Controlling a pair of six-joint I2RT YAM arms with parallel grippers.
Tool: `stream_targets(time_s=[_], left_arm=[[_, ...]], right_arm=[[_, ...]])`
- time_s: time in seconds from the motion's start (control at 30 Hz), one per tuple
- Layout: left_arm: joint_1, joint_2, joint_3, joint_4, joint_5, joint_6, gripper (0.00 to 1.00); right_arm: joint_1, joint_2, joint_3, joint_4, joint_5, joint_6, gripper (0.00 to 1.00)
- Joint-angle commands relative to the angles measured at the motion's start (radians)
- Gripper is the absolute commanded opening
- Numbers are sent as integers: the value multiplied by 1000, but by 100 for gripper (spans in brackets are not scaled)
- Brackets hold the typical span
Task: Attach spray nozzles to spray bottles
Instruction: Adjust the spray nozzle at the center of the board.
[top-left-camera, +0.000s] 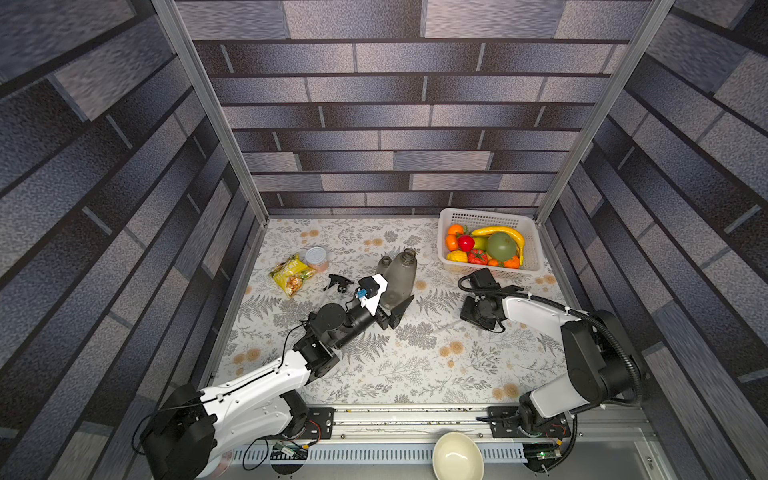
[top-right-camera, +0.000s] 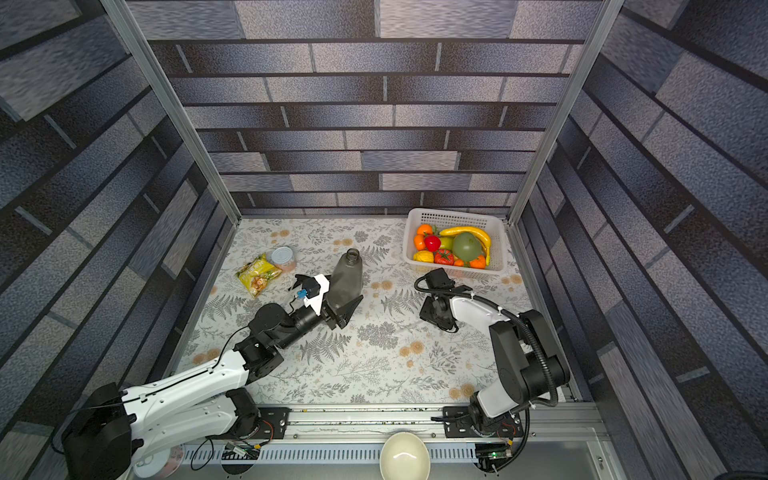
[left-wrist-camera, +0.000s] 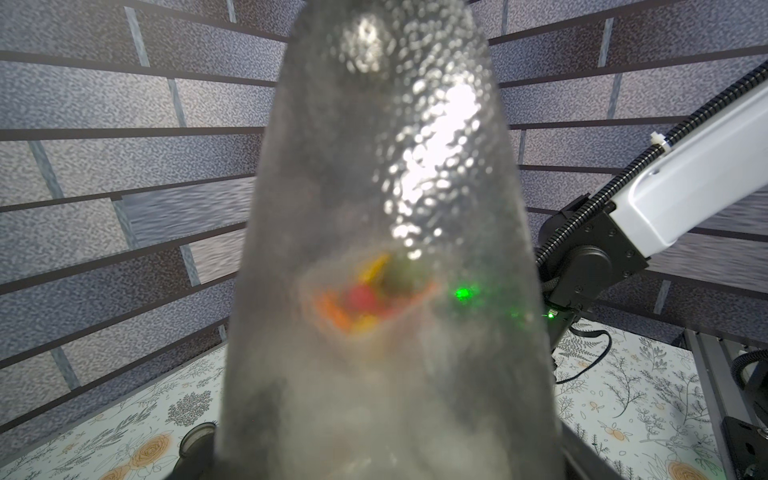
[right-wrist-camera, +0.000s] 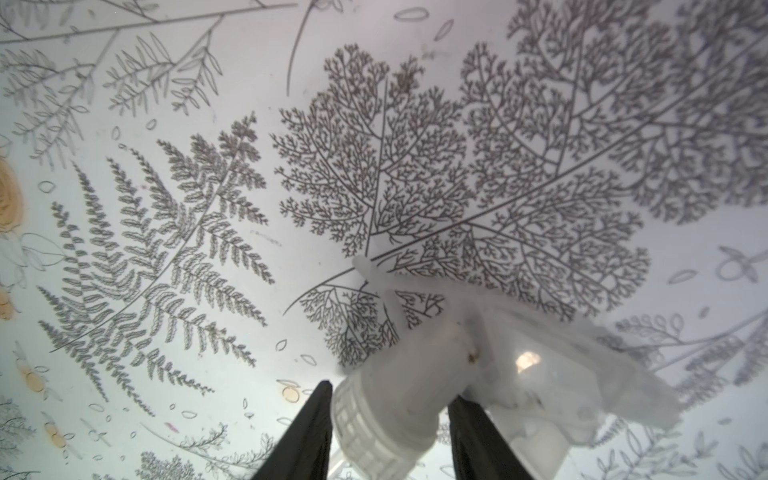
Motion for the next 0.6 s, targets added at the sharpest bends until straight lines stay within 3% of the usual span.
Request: stream_targets(time_s=[0.0,0.13,0.4,0.57], left_arm=[[-6,-13,9,-1,-8,28,84],[-5,-9,10,0,-9,27,84],[-1,0,22,3,-9,30,84],[1,-13,20,-3,-14,28,84]], right_arm=[[2,31,17,-55,7,-100,43],[38,20,8,-67,2,-177,37],[155,15,1,-49,-76,-323,35],[183,-5,13,-82,-115,-410,45]])
